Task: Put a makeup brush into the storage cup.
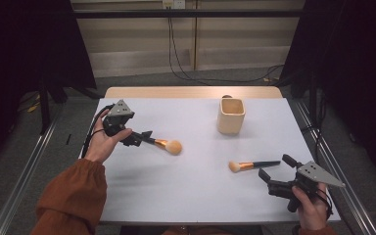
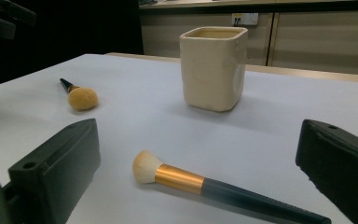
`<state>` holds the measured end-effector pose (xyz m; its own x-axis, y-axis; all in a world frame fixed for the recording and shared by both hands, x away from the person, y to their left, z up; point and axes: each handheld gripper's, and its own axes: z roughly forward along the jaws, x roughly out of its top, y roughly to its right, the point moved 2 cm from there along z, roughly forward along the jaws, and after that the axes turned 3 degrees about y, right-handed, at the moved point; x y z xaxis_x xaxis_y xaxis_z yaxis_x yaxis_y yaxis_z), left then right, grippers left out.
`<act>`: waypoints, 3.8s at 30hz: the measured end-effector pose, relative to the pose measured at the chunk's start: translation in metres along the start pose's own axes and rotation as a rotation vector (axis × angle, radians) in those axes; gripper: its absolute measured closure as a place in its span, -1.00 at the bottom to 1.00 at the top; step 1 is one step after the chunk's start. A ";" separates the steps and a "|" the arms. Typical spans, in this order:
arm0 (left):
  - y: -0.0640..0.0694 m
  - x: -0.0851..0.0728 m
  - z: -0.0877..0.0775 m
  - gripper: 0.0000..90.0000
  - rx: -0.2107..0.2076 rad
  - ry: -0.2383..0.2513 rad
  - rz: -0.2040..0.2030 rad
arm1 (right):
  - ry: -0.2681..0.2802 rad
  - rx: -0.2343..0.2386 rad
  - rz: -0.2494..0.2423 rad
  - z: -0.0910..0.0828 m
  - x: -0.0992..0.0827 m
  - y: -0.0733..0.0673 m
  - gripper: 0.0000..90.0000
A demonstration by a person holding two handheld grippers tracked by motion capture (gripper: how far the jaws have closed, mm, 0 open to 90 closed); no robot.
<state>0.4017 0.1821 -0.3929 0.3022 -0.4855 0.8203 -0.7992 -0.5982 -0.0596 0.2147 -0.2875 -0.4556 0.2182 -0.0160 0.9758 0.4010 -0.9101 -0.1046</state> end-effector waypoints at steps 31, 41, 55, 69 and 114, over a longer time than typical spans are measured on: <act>0.003 -0.017 0.032 -0.89 -0.143 -0.594 0.166 | -0.021 0.014 -0.007 0.002 -0.002 -0.001 -1.00; 0.003 -0.010 0.051 -0.90 -0.187 -0.604 0.218 | -0.025 0.019 -0.011 0.002 -0.002 -0.001 -1.00; -0.006 -0.013 0.077 -0.80 -0.250 -0.610 0.250 | -0.028 0.021 -0.011 0.001 -0.003 -0.001 -1.00; -0.006 -0.012 0.101 -0.66 -0.285 -0.670 0.314 | -0.038 0.024 -0.002 0.002 -0.005 0.000 -1.00; -0.007 -0.007 0.121 0.55 -0.307 -0.851 0.259 | -0.062 0.028 0.004 0.002 -0.008 0.000 -1.00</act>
<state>0.4680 0.1124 -0.4674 0.2770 -0.9552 0.1038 -0.9601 -0.2708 0.0704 0.2144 -0.2867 -0.4638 0.2744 0.0073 0.9616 0.4247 -0.8981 -0.1143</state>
